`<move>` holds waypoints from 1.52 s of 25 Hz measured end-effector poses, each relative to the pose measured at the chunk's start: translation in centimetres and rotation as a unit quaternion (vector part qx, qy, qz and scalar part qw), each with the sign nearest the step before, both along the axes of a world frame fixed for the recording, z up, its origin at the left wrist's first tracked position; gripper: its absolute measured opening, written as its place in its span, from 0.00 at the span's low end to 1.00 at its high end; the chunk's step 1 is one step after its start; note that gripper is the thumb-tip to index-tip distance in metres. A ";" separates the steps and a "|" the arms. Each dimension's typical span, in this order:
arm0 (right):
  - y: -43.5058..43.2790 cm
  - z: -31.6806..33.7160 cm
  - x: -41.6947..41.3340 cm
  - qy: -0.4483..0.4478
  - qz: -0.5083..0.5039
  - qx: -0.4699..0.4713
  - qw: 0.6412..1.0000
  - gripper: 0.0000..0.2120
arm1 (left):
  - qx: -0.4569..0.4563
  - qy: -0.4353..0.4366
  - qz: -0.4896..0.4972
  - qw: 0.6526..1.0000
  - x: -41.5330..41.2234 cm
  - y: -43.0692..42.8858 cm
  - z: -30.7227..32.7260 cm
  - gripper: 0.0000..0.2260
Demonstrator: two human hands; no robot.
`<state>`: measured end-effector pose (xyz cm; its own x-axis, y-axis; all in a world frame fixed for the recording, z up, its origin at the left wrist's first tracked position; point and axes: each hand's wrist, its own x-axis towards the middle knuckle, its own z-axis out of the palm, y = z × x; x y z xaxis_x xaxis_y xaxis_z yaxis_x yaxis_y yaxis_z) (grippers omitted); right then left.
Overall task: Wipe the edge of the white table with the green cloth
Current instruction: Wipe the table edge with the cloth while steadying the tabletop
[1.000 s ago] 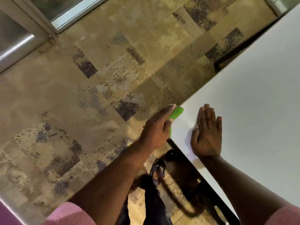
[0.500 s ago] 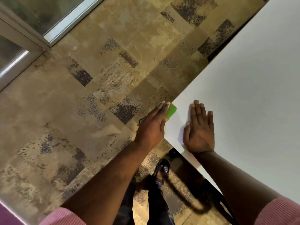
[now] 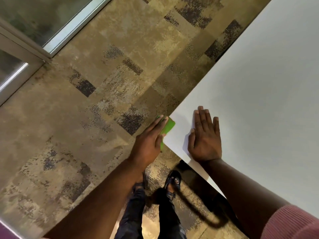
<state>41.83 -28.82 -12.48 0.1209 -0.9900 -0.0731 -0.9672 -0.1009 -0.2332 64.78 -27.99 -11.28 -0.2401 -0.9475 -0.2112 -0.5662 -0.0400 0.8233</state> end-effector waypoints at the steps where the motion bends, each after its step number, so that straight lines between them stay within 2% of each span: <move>1: -0.1 0.0 0.0 -0.001 0.000 0.001 1.000 0.32 | 0.003 -0.015 -0.015 1.000 -0.6 -1.6 0.1 0.28; 7: -0.1 0.2 0.0 0.007 0.000 0.017 1.000 0.32 | 0.001 -0.046 -0.076 0.996 -7.3 -11.6 0.1 0.27; 11: -0.1 0.3 0.0 0.007 0.001 0.013 1.000 0.33 | -0.050 -0.089 -0.080 0.992 -5.6 -8.4 -0.2 0.30; 16: -0.2 0.2 0.0 -0.007 -0.002 0.015 1.000 0.33 | -0.057 -0.109 -0.072 0.990 -2.4 -3.0 0.0 0.31; 22: -0.2 0.0 -0.1 -0.009 0.000 0.009 1.000 0.34 | -0.048 -0.138 -0.130 0.981 -5.9 -9.1 0.8 0.30; 27: 0.0 -0.1 0.1 0.009 -0.009 -0.004 1.000 0.32 | -0.032 -0.103 -0.139 0.984 -9.8 -14.1 0.8 0.28; 30: 0.0 -0.3 0.1 0.018 -0.009 0.008 1.000 0.31 | -0.032 -0.090 -0.118 0.988 -8.1 -12.5 0.5 0.27; 34: 0.0 -0.4 -0.1 0.000 -0.012 -0.004 1.000 0.31 | -0.046 -0.087 -0.063 0.993 -3.1 -4.6 0.0 0.28; 36: 0.2 -0.5 0.0 -0.006 -0.015 -0.007 1.000 0.31 | -0.024 -0.049 0.000 0.998 -1.3 -0.6 -0.4 0.28; 38: 0.2 -0.6 0.0 -0.007 -0.016 -0.010 1.000 0.31 | -0.014 0.018 0.109 0.994 -1.6 2.3 -0.9 0.26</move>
<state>41.78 -28.63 -13.03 0.0910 -0.9946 -0.0510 -0.9667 -0.0759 -0.2444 63.19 -25.68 -12.19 -0.0360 -0.9833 -0.1784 -0.5172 -0.1344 0.8453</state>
